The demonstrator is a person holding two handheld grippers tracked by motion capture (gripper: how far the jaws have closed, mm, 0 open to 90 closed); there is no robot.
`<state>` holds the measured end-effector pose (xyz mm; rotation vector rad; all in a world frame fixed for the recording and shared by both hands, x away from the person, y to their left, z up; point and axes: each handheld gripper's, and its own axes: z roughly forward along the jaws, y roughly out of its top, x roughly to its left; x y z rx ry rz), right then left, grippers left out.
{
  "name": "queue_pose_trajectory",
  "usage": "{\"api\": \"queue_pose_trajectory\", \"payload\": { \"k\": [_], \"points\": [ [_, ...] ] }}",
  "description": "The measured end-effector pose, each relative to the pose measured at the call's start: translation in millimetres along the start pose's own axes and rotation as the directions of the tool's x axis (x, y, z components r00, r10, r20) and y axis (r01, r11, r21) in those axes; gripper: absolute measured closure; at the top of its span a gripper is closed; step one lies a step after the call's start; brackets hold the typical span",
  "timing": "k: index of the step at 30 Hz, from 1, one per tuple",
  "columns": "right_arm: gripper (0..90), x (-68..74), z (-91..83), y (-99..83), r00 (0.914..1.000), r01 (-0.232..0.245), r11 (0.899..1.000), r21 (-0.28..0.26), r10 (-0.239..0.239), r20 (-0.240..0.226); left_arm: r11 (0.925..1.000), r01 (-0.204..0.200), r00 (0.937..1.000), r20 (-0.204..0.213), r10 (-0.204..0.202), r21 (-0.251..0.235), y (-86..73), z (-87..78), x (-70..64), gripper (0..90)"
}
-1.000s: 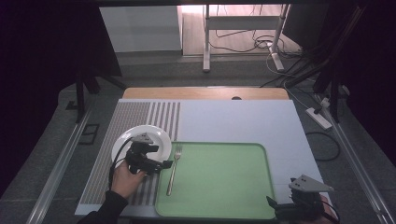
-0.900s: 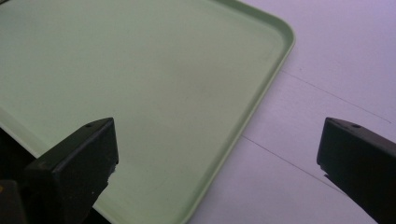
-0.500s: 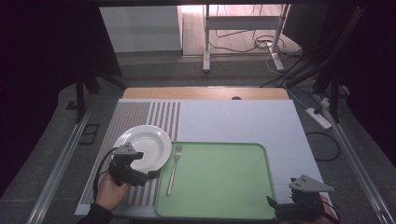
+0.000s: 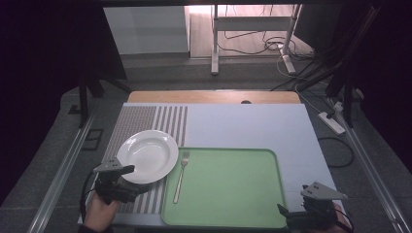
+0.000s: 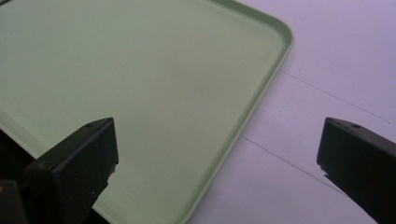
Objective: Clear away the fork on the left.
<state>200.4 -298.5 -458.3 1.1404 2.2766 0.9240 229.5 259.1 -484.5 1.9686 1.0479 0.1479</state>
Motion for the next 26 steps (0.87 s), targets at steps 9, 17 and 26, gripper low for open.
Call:
{"api": "queue_pose_trajectory", "payload": {
  "k": [9, 17, 26],
  "points": [
    [0.0, 0.2, 0.0, 0.1, 1.0000, 0.001, 1.000, 0.001, -0.001, 0.003, 0.9999, 0.007, 0.9995, -0.030, -0.007, 0.008, -19.3, -14.0, -1.8, 0.0],
    [0.0, 0.5, 0.1, 0.3, 1.0000, 0.001, 1.000, 0.003, -0.001, 0.005, 0.9996, -0.018, 0.9977, -0.065, 0.019, 0.023, -31.1, -20.0, -6.2, 0.0],
    [0.0, 0.3, 0.5, 0.1, 1.0000, 0.003, 1.000, 0.003, -0.003, 0.006, 0.9988, -0.040, 0.9966, -0.071, 0.042, 0.027, -31.3, -20.3, -9.8, 0.0]
  ]
}}
